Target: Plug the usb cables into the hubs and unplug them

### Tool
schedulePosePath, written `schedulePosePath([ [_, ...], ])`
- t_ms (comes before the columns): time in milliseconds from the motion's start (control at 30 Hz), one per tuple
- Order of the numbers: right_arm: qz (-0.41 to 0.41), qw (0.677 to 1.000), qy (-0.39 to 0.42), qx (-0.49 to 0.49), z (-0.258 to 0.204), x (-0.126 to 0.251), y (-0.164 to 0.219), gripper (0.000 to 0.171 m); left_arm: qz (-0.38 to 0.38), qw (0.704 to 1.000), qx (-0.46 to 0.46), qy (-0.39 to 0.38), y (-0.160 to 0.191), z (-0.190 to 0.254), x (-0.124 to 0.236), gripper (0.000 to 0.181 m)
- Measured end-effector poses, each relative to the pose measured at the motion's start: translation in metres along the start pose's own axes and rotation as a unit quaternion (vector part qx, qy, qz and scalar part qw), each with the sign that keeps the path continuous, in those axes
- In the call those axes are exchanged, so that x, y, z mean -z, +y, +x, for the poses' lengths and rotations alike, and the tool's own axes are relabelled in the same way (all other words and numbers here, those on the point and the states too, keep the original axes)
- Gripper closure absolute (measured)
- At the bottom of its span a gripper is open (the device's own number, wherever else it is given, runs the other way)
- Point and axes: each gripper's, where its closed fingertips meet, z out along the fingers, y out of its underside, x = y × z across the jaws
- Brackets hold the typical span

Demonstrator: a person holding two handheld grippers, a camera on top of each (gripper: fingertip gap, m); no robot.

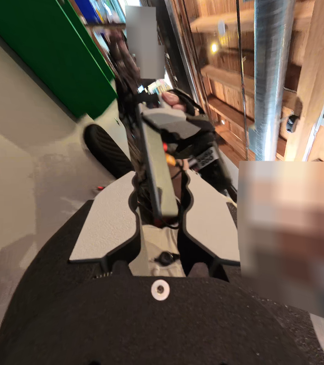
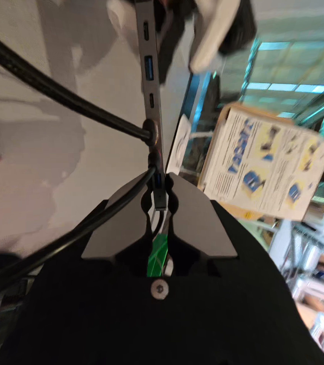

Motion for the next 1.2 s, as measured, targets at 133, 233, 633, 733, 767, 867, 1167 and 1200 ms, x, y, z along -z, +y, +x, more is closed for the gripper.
schedulePosePath([
  [133,-0.106,0.988,-0.065,-0.091,0.039,0.015,0.063,0.159,0.056,0.998,-0.01,-0.026,-0.017,-0.007,0.013,0.14],
  [233,-0.161,0.973,-0.081,-0.144,0.075,0.032,0.104,0.158,0.07,0.998,0.004,-0.011,-0.02,-0.006,0.014,0.142],
  [633,-0.468,0.816,-0.137,-0.31,0.111,0.082,0.326,0.159,-0.014,0.998,0.029,-0.051,0.01,-0.028,-0.01,0.146],
  [733,-0.549,0.786,-0.024,-0.284,0.128,0.086,0.39,0.159,-0.027,0.997,0.025,-0.061,0.014,-0.031,-0.014,0.146],
  [767,-0.551,0.787,0.003,-0.278,0.13,0.082,0.402,0.159,-0.032,0.997,0.025,-0.065,0.016,-0.032,-0.015,0.146],
  [867,-0.557,0.792,0.083,-0.239,0.133,0.07,0.43,0.159,-0.045,0.996,0.027,-0.069,0.021,-0.033,-0.018,0.146],
  [1167,-0.452,0.851,0.228,-0.139,0.113,0.021,0.442,0.16,-0.098,0.992,0.035,-0.077,0.041,-0.037,-0.031,0.146],
  [1200,-0.431,0.859,0.239,-0.138,0.106,0.016,0.438,0.16,-0.1,0.991,0.036,-0.075,0.041,-0.037,-0.031,0.146],
])
